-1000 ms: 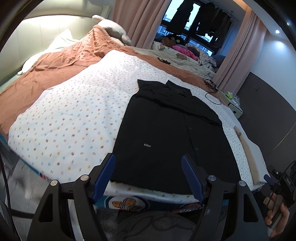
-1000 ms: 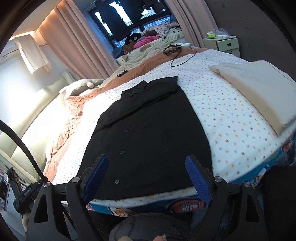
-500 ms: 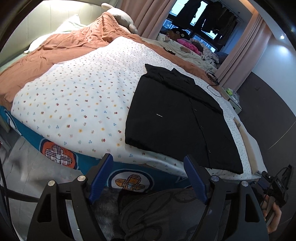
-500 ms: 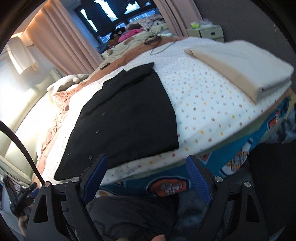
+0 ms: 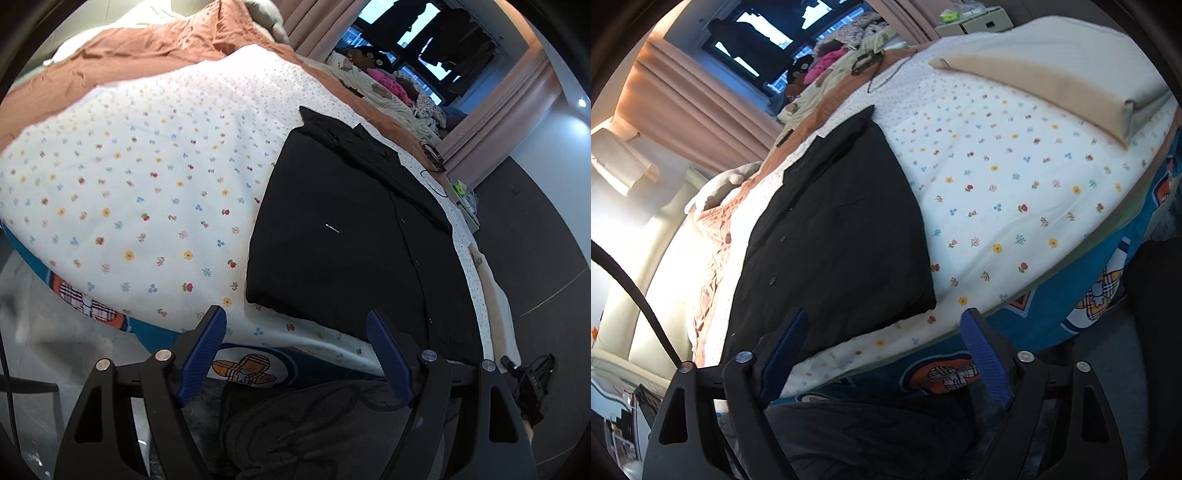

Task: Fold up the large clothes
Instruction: 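Lower both tools and grasp the collar end of the black shirt, then lift the collar end with both tools and fold it over toward the hem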

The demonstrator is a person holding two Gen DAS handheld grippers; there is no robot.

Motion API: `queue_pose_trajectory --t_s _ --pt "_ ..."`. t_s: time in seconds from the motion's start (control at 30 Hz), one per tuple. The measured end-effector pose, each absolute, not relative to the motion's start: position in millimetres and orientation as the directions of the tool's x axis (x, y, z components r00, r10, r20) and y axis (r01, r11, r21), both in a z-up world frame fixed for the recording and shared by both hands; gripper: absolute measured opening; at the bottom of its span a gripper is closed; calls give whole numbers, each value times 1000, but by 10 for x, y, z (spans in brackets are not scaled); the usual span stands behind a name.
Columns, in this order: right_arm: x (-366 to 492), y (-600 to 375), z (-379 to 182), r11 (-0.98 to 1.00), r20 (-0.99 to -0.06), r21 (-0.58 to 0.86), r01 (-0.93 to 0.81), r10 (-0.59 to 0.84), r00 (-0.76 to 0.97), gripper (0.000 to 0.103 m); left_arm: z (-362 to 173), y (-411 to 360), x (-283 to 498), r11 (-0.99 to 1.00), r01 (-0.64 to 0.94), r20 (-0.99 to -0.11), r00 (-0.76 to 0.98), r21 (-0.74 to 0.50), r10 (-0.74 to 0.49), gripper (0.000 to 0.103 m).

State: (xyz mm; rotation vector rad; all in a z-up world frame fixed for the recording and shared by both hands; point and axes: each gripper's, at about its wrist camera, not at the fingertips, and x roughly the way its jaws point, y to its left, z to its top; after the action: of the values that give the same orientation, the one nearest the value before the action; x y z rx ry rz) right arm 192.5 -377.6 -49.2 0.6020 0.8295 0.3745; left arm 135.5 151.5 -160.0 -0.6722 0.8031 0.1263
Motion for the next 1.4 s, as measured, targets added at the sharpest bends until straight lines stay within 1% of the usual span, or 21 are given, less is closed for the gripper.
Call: queue_pose_trajectory --t_s 0.03,0.1,0.23,0.27,0.3,0.4,0.47,0.57,0.67,0.73,0.77,0.8,0.83,0.87,0.9,1.1,1.4 --pt "1974 -3766 -534 763 -569 641 -76 540 621 77 -1632 1527 1397 783 -353 -704 695 -512 -147 73" --pt "2086 -3747 -634 741 -564 669 -61 559 608 70 -1720 1536 1513 780 -359 -716 680 -513 -158 70" --pt "2274 -3696 -802 700 -547 713 -47 596 587 65 -1864 1582 1677 759 -390 -733 660 -521 -165 64" --pt "2313 -3670 -826 688 -540 725 -48 609 581 60 -1903 1599 1716 752 -398 -738 654 -525 -169 59" --pt "2355 -3650 -852 677 -536 735 -47 622 571 56 -1933 1610 1745 746 -403 -741 649 -530 -176 58" --pt "2458 -3609 -882 657 -520 752 -47 637 569 51 -1967 1622 1821 734 -398 -733 652 -551 -197 56" --pt "2493 -3602 -863 628 -486 775 -67 661 572 43 -1973 1627 1853 734 -398 -734 649 -551 -199 56" --pt "2536 -3604 -845 595 -436 798 -101 684 586 43 -1985 1656 1855 718 -394 -721 659 -574 -215 56" --pt "2592 -3574 -943 602 -452 794 -85 678 580 43 -2013 1666 1848 697 -387 -705 666 -604 -243 56" --pt "2637 -3508 -1056 613 -481 788 -52 668 568 43 -2049 1679 1846 670 -383 -690 670 -636 -272 55" --pt "2652 -3499 -1084 606 -477 794 -47 669 570 41 -2057 1680 1848 664 -389 -691 670 -639 -272 41" --pt "2662 -3483 -1079 603 -475 796 -42 667 574 24 -2068 1675 1853 668 -403 -705 659 -626 -263 32" --pt "2670 -3485 -1080 611 -484 791 -34 659 576 17 -2077 1673 1857 670 -413 -715 650 -617 -258 21" --pt "2664 -3492 -1061 612 -481 790 -33 652 586 12 -2068 1679 1844 664 -416 -711 655 -621 -255 17" --pt "2646 -3505 -1028 605 -465 795 -42 654 597 7 -2041 1681 1815 656 -413 -699 669 -631 -251 14" --pt "2338 -3449 -625 641 -414 758 -125 620 667 3 -1675 1624 1654 681 -378 -650 736 -627 -190 10" --pt "1788 -3611 -96 621 -310 748 -235 640 703 3 -1090 1682 1187 684 -301 -551 816 -664 -175 9"
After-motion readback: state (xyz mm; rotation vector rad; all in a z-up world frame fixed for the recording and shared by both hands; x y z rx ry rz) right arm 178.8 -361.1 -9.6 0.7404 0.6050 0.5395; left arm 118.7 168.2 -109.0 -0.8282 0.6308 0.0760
